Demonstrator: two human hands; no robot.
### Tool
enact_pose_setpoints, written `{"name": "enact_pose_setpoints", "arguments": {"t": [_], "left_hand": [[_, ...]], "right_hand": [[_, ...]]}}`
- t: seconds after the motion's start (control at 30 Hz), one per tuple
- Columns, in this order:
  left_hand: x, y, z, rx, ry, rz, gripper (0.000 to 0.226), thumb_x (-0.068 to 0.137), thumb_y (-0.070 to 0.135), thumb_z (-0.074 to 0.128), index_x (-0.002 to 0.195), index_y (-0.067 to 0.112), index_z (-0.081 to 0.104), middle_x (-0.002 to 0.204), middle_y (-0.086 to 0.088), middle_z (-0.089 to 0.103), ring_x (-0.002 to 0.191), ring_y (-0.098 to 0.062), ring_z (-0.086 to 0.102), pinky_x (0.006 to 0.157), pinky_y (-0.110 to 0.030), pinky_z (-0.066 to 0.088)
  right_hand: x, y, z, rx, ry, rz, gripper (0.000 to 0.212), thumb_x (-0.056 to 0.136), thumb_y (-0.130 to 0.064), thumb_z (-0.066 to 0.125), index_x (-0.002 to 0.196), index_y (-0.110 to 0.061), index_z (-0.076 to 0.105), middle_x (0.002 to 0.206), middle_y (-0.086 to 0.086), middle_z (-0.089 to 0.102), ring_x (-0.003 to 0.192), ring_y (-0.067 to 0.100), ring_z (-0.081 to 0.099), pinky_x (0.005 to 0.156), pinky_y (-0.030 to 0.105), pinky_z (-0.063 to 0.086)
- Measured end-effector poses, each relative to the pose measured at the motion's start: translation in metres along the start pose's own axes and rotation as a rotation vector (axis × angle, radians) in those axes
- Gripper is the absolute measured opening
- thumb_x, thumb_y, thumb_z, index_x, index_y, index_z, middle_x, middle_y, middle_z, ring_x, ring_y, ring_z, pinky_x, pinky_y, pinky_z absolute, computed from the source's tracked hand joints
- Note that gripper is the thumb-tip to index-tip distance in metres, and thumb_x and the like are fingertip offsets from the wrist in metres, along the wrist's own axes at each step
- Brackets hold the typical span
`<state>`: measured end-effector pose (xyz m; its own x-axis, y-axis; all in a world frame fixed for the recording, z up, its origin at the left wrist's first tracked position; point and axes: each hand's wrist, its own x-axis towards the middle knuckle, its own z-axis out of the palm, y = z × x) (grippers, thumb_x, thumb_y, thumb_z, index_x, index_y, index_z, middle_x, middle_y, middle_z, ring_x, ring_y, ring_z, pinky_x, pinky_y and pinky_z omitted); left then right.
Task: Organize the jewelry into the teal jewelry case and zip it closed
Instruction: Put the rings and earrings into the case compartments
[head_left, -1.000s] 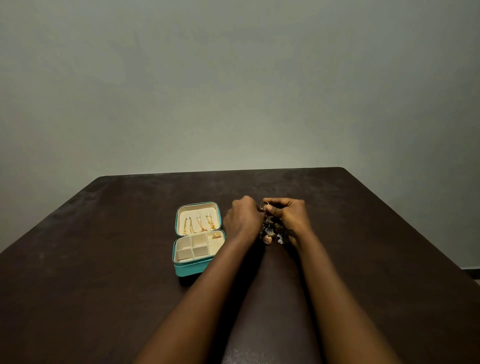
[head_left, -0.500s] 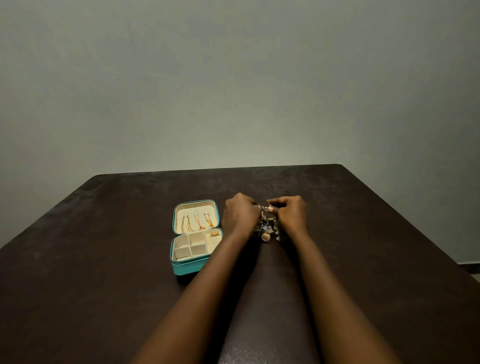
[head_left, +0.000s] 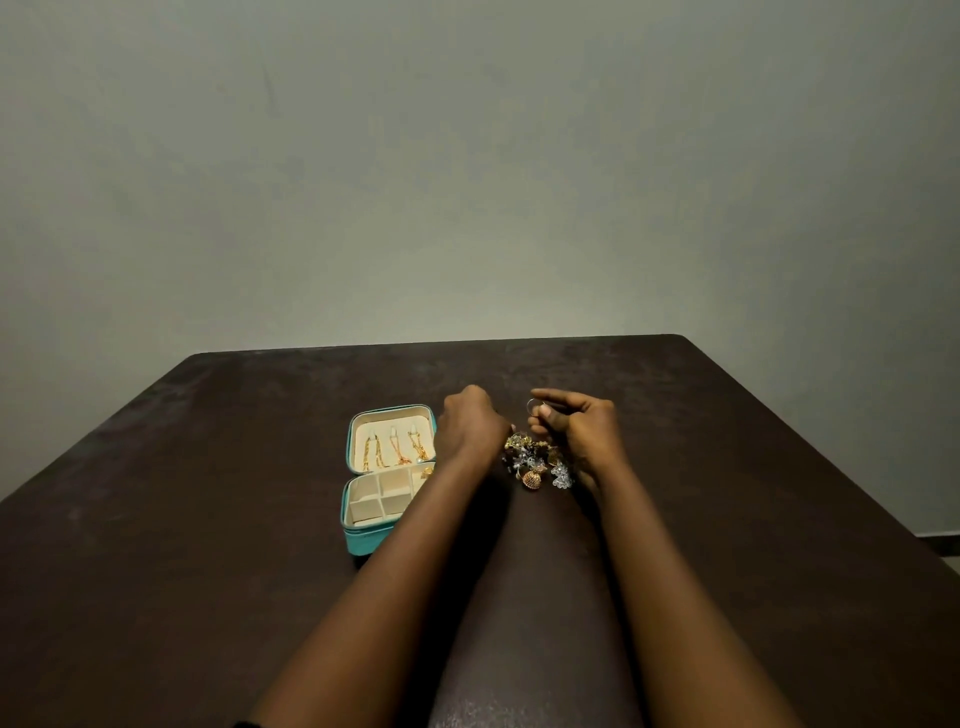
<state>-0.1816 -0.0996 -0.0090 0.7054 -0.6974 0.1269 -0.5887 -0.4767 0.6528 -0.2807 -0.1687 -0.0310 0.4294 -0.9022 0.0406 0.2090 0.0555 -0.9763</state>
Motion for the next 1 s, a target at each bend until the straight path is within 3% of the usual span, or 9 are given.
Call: {"name": "enact_pose_setpoints", "arguments": {"t": [0.23, 0.43, 0.53, 0.7, 0.87, 1.0], "left_hand": [[0.01, -0.04, -0.057, -0.087, 0.202, -0.014, 0.021, 0.086, 0.02, 0.064, 0.103, 0.012, 0.073, 0.106, -0.012, 0.071, 0.104, -0.027, 0.064, 0.088, -0.032, 0.049], [0.013, -0.099, -0.074, -0.072, 0.205, -0.323, 0.034, 0.093, 0.013, 0.05, 0.126, 0.007, 0.057, 0.132, -0.018, 0.055, 0.122, -0.035, 0.051, 0.097, -0.04, 0.044], [0.007, -0.11, -0.066, -0.114, 0.219, -0.369, 0.037, 0.094, 0.014, 0.046, 0.129, 0.003, 0.052, 0.134, -0.022, 0.051, 0.123, -0.038, 0.048, 0.096, -0.04, 0.042], [0.007, -0.12, -0.053, -0.215, 0.317, -0.309, 0.038, 0.092, 0.016, 0.048, 0.128, 0.009, 0.055, 0.126, -0.021, 0.058, 0.115, -0.037, 0.054, 0.093, -0.041, 0.046], [0.009, -0.122, -0.053, -0.352, 0.337, -0.261, 0.034, 0.094, 0.018, 0.05, 0.127, 0.012, 0.057, 0.125, -0.014, 0.062, 0.117, -0.031, 0.055, 0.096, -0.036, 0.044], [0.012, -0.12, -0.053, -0.446, 0.341, -0.224, 0.033, 0.096, 0.019, 0.047, 0.128, 0.019, 0.055, 0.124, -0.008, 0.062, 0.113, -0.028, 0.057, 0.094, -0.038, 0.049]], "right_hand": [[-0.009, -0.007, 0.006, 0.111, -0.111, 0.012, 0.029, 0.083, 0.017, 0.052, 0.11, 0.011, 0.06, 0.08, 0.012, 0.064, 0.057, 0.006, 0.064, 0.062, 0.016, 0.055], [-0.015, -0.006, 0.017, 0.034, -0.127, -0.013, 0.026, 0.082, 0.015, 0.055, 0.106, 0.011, 0.062, 0.077, 0.01, 0.064, 0.059, 0.008, 0.062, 0.06, 0.015, 0.054], [-0.019, -0.004, 0.026, -0.105, -0.14, -0.002, 0.02, 0.084, 0.01, 0.056, 0.103, 0.01, 0.063, 0.074, 0.008, 0.062, 0.06, 0.013, 0.057, 0.056, 0.016, 0.051], [-0.033, -0.003, 0.049, -0.608, -0.262, -0.123, 0.014, 0.083, -0.012, 0.067, 0.095, -0.004, 0.07, 0.078, 0.006, 0.067, 0.06, 0.01, 0.057, 0.051, 0.011, 0.047], [-0.045, -0.003, 0.067, -0.737, -0.319, -0.195, 0.017, 0.079, -0.017, 0.072, 0.094, -0.009, 0.074, 0.081, 0.008, 0.072, 0.06, 0.007, 0.056, 0.053, 0.009, 0.046], [-0.049, -0.006, 0.071, -0.885, -0.355, -0.202, 0.027, 0.074, -0.022, 0.077, 0.1, -0.015, 0.074, 0.093, 0.0, 0.074, 0.051, -0.006, 0.054, 0.053, 0.004, 0.04]]}}
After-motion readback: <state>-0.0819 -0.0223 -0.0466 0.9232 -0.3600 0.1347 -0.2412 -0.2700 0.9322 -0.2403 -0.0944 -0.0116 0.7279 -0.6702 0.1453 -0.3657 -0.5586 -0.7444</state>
